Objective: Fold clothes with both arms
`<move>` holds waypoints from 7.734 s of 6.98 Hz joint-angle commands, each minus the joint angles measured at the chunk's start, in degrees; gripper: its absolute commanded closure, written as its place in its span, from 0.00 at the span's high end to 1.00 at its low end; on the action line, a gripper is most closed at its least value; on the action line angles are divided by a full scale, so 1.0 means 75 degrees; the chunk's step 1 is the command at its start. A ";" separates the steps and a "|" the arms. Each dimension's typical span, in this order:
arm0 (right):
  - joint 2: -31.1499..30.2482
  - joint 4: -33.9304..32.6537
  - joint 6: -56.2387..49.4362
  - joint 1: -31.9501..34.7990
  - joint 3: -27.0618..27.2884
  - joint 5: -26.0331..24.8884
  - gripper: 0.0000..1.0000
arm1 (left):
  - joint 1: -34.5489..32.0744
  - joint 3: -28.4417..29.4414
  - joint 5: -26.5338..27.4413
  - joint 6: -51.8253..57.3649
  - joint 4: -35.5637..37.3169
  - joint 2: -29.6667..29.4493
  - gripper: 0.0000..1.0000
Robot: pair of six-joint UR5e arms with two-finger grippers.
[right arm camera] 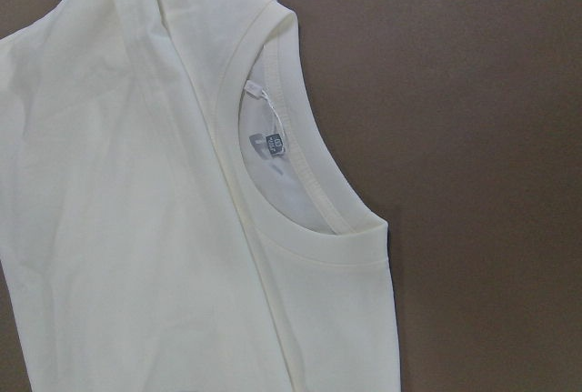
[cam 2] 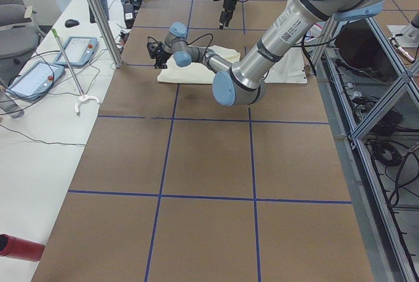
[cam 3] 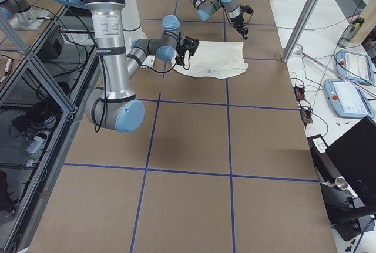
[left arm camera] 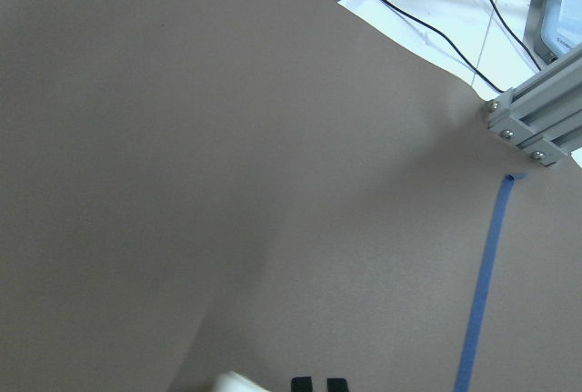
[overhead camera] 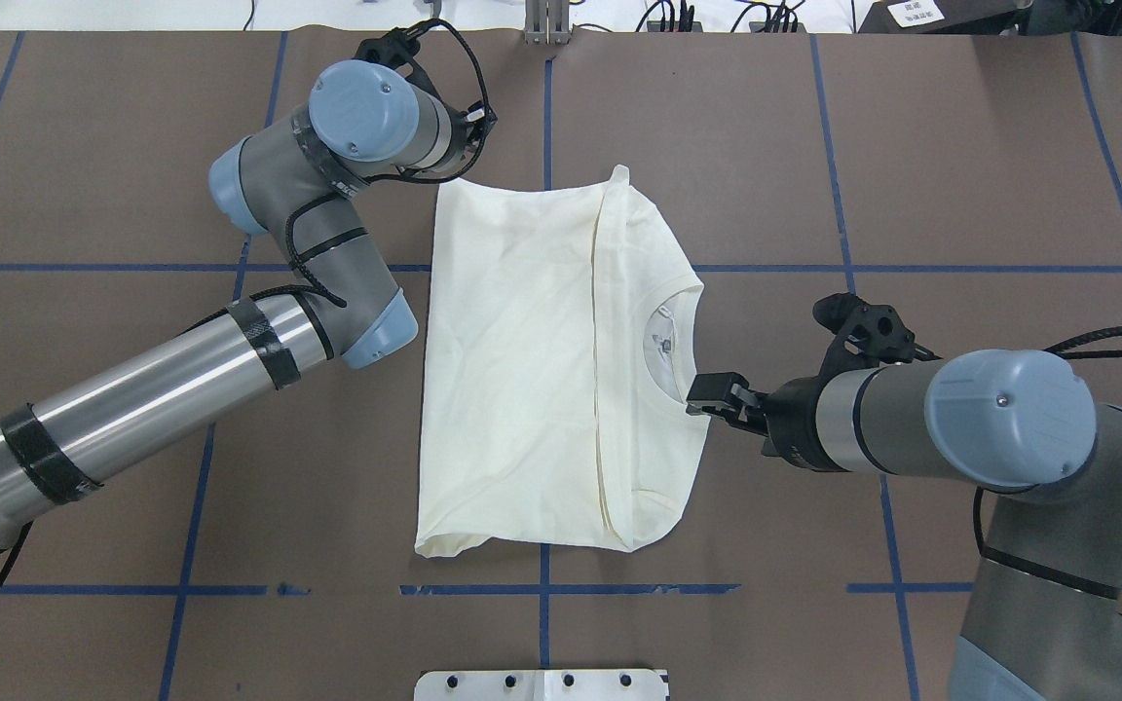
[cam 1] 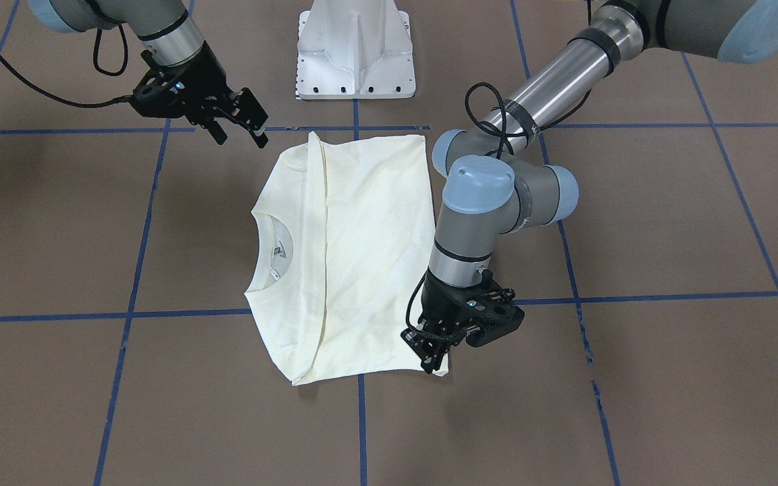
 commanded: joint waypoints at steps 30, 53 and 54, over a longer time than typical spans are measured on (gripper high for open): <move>0.1759 -0.1687 0.2962 -0.1728 -0.1693 -0.1931 0.92 | -0.0007 -0.4235 -0.1227 -0.0208 0.0339 0.2381 0.71; 0.0938 -0.1781 0.3023 -0.1951 -0.0614 -0.1791 0.00 | 0.3410 -0.6412 0.0764 -0.3521 0.2804 0.3916 0.72; 0.0937 -0.1781 0.3011 -0.1951 -0.0614 -0.1790 0.00 | 0.3832 -0.6414 0.1241 -0.3676 0.2846 0.4241 0.72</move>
